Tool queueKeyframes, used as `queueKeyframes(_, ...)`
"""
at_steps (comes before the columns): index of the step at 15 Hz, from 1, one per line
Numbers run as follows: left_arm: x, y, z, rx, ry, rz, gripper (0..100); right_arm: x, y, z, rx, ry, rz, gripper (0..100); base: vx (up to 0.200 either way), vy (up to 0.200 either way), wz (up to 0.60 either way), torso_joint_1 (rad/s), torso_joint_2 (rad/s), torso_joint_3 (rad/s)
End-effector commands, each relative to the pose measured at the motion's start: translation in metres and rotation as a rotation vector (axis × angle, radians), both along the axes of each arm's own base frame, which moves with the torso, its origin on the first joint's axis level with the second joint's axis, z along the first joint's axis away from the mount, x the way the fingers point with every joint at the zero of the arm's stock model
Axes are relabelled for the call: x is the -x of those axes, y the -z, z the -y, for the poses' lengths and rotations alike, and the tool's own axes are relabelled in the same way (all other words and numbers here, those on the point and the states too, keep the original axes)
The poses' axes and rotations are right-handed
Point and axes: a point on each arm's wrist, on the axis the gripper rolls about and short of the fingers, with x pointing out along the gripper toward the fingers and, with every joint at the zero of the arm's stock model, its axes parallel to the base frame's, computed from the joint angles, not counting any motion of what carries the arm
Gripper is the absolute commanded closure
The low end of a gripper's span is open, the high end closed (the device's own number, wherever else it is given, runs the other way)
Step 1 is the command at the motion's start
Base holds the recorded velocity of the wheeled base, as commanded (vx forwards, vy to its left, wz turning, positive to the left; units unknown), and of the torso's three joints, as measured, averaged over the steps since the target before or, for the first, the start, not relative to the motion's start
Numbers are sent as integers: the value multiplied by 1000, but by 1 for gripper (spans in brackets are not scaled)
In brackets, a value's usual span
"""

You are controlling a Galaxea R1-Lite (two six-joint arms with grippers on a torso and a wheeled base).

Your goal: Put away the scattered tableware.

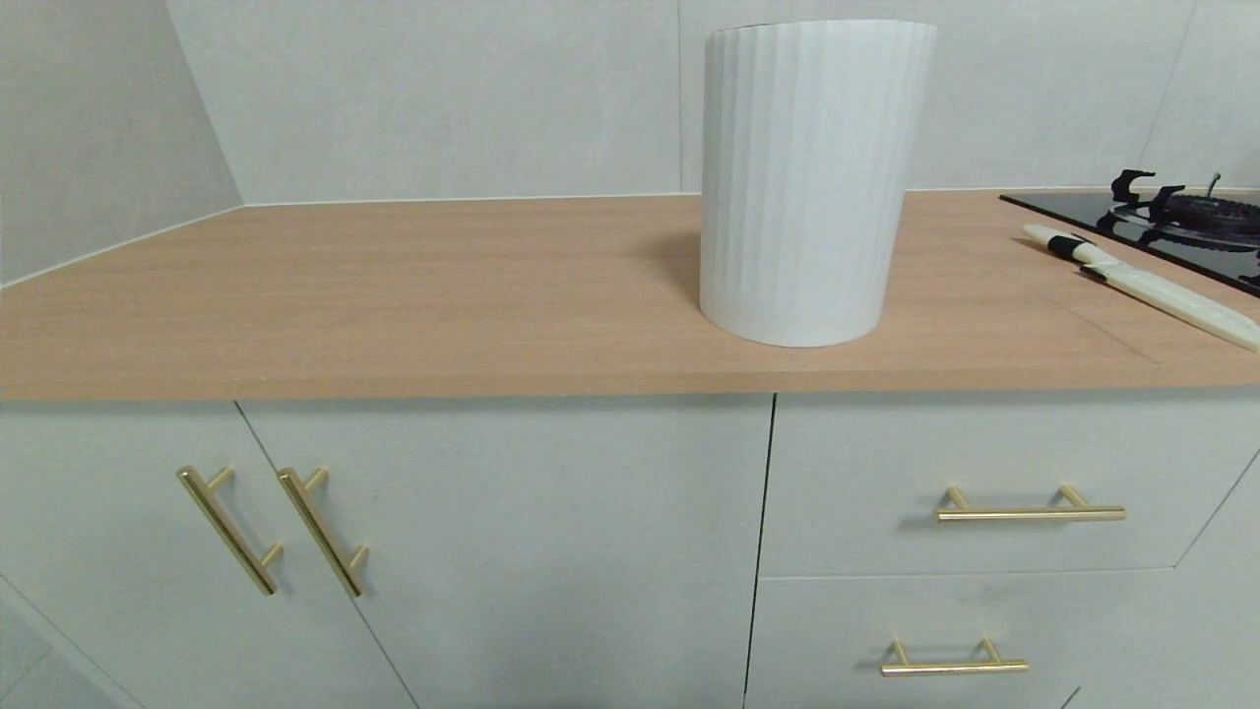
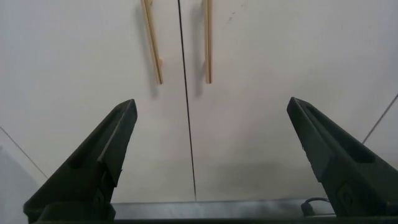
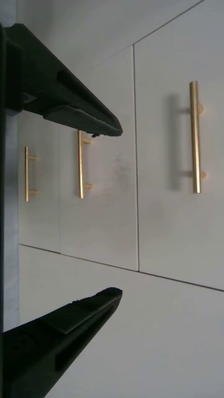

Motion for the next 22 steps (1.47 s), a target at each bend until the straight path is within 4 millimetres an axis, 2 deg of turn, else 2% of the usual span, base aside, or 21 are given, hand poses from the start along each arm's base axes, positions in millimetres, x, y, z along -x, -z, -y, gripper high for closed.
queueKeyframes(1, 0, 0, 0, 1, 1, 0, 0, 0, 0, 0, 0, 0, -1, 0, 0, 0, 0, 0, 0, 0)
queueKeyframes(8, 0, 0, 0, 1, 1, 0, 0, 0, 0, 0, 0, 2, -1, 0, 0, -171, 0, 5, 1, 4)
queueKeyframes(22, 0, 0, 0, 2, 1, 0, 0, 0, 0, 0, 2, 0, -1, 0, 0, 0, 0, 0, 0, 0)
